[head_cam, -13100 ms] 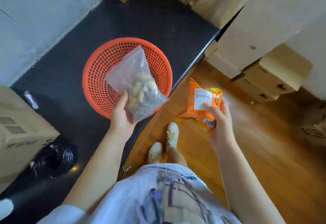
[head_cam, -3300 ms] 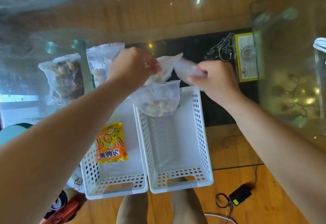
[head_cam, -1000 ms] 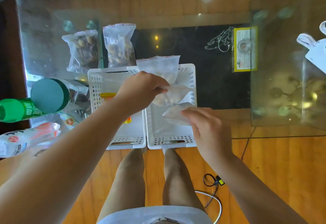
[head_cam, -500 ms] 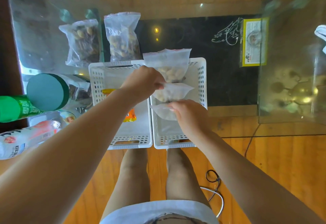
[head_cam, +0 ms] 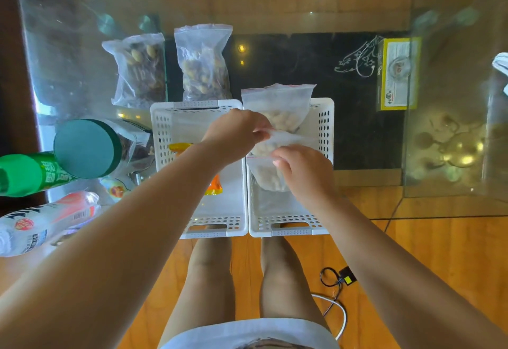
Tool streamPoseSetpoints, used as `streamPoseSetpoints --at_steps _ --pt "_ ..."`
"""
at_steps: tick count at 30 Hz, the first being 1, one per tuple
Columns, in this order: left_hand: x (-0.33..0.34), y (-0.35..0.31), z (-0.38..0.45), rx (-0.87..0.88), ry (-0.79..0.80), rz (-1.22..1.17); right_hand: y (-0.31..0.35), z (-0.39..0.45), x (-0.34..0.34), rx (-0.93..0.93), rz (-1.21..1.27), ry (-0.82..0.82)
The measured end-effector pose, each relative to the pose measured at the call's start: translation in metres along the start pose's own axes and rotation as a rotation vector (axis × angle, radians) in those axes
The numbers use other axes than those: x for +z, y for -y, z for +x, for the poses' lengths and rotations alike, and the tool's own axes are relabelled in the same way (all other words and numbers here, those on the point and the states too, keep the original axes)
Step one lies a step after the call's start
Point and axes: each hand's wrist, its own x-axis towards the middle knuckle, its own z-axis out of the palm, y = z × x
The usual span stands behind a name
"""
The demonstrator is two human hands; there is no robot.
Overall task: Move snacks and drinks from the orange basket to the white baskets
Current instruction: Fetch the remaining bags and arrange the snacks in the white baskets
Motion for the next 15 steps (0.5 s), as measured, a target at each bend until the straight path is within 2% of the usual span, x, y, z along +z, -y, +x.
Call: streamPoseSetpoints --at_steps 4,8,12,15 --pt "-0.011 0.009 -0.008 0.028 -0.042 -0.041 0.012 -0.003 -0.01 -0.016 0.008 -0.045" --pt "-0.045 0.031 -0.01 0.031 -0.186 -0.128 0.044 0.017 -0.033 -0.117 0.077 -0.123" --pt "-0.093 0.067 0.011 -0.03 -0.309 -0.098 0.08 0.072 -0.05 -0.185 0.132 -0.153" --pt "-0.121 0.105 0.036 -0.113 -0.329 -0.032 0.102 0.128 -0.05 -0.192 0.156 -0.178"
